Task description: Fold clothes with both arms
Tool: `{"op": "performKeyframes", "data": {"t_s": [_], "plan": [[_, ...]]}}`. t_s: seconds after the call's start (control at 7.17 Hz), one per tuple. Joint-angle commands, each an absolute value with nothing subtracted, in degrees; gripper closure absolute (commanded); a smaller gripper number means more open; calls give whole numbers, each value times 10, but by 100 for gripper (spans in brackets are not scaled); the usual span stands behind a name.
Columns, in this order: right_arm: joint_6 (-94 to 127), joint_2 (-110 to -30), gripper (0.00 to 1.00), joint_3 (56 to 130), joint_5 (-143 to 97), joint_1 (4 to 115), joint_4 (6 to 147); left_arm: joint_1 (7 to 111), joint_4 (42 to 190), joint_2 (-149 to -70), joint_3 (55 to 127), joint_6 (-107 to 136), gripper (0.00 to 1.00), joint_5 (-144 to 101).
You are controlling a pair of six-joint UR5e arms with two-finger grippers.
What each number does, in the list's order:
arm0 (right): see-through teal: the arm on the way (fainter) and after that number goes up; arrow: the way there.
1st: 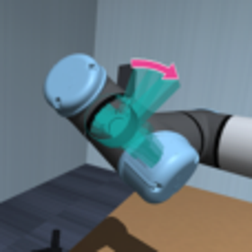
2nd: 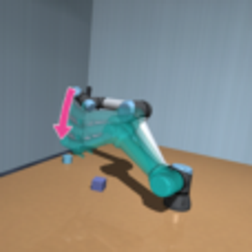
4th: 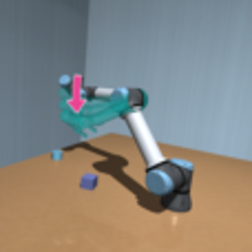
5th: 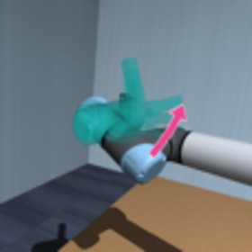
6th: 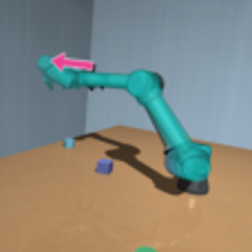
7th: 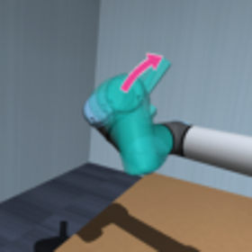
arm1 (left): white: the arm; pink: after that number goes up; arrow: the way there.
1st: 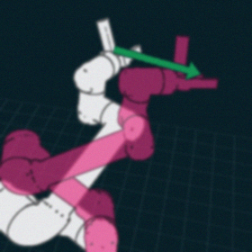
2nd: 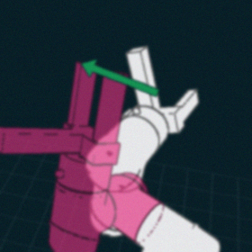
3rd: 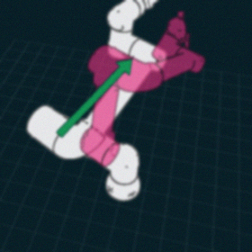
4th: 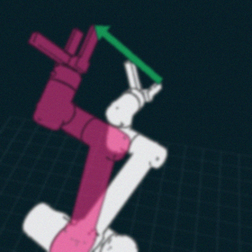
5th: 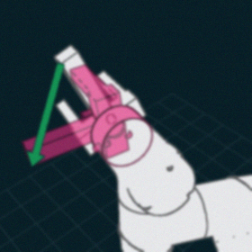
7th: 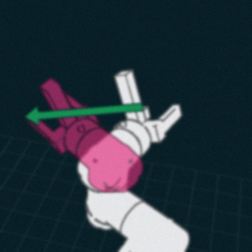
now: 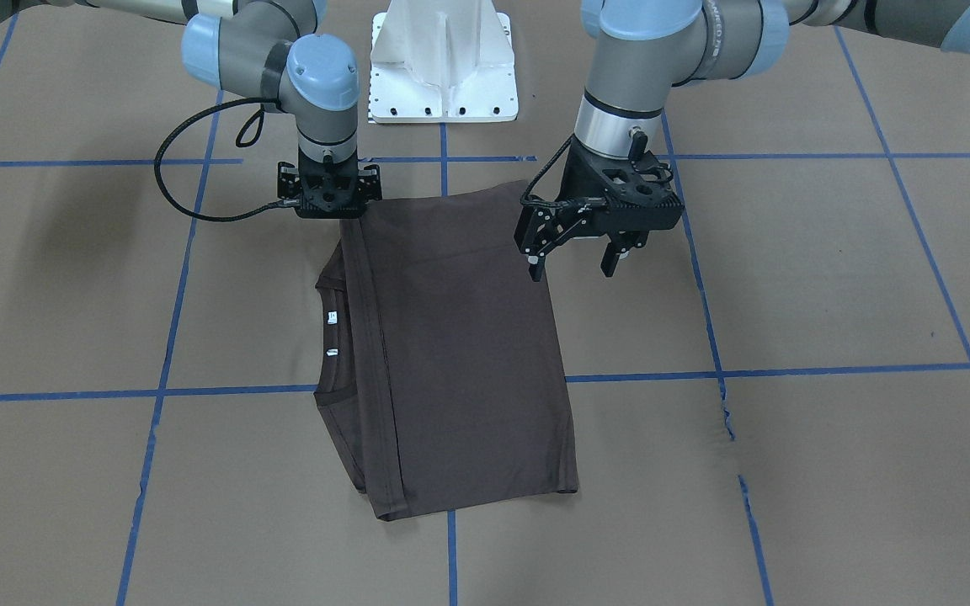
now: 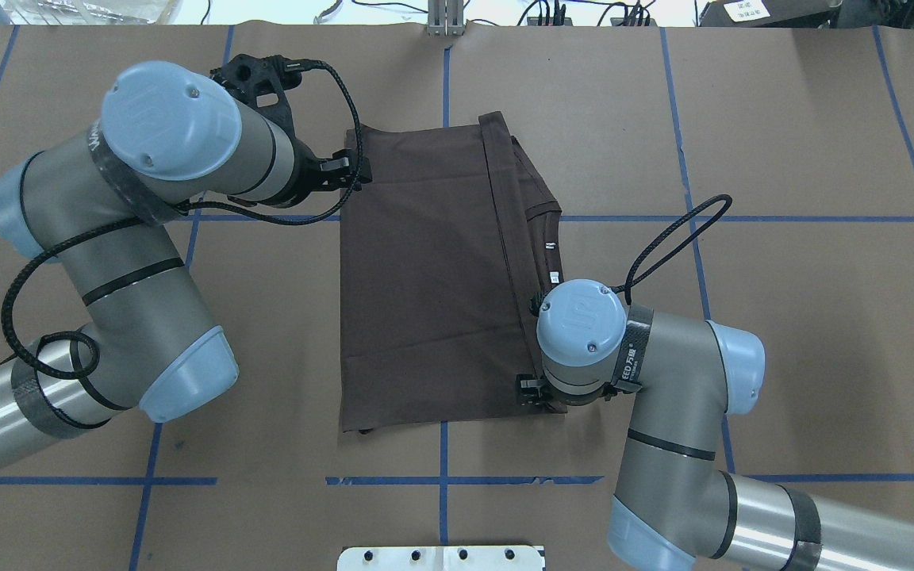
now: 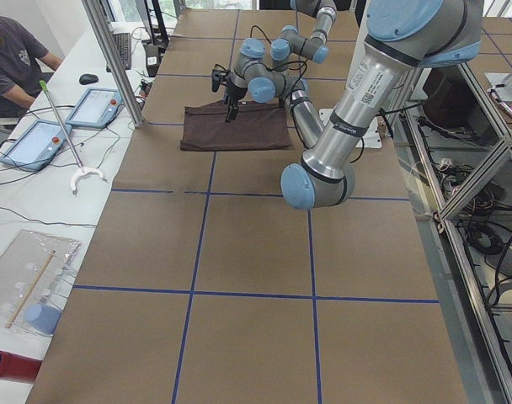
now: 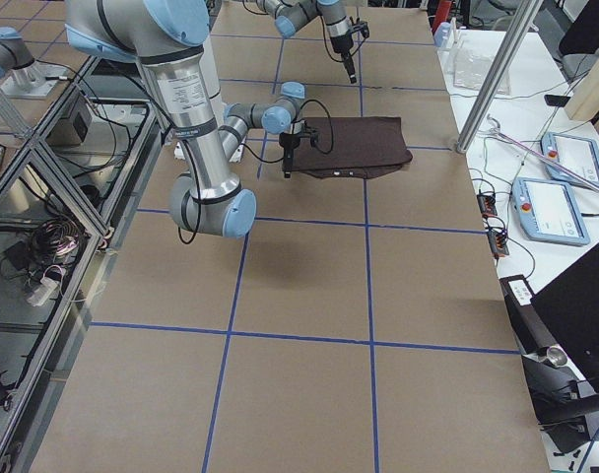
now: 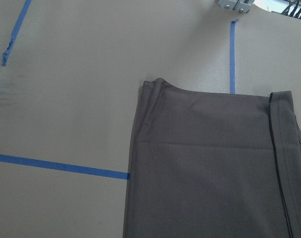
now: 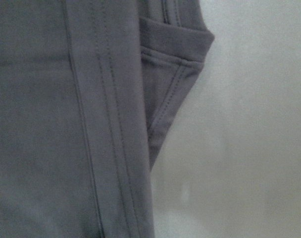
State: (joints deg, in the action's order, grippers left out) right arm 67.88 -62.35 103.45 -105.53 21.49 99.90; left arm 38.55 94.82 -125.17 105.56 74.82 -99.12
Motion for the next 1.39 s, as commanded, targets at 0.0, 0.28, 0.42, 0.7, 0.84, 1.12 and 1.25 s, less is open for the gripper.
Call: {"op": "performKeyframes", "data": {"t_s": [0.0, 0.28, 0.42, 0.7, 0.84, 1.12, 1.25], "plan": [[672, -626, 0, 1037, -1056, 216, 1004, 385, 948, -1252, 1056, 750, 0, -991], [669, -634, 0, 1037, -1056, 223, 1004, 385, 949, -1254, 1056, 751, 0, -991], [658, -639, 0, 1037, -1056, 230, 1004, 385, 949, -1256, 1056, 751, 0, -991], [631, -665, 0, 1047, -1056, 244, 1002, 384, 949, -1259, 1056, 753, 0, -991], [621, -689, 0, 1065, -1056, 251, 1002, 384, 950, -1259, 1056, 753, 0, -991], [585, -702, 0, 1100, -1066, 278, 999, 385, 950, -1259, 1056, 752, 0, -991], [583, -672, 0, 1092, -1064, 280, 995, 385, 951, -1259, 1056, 752, 0, -994]]}}
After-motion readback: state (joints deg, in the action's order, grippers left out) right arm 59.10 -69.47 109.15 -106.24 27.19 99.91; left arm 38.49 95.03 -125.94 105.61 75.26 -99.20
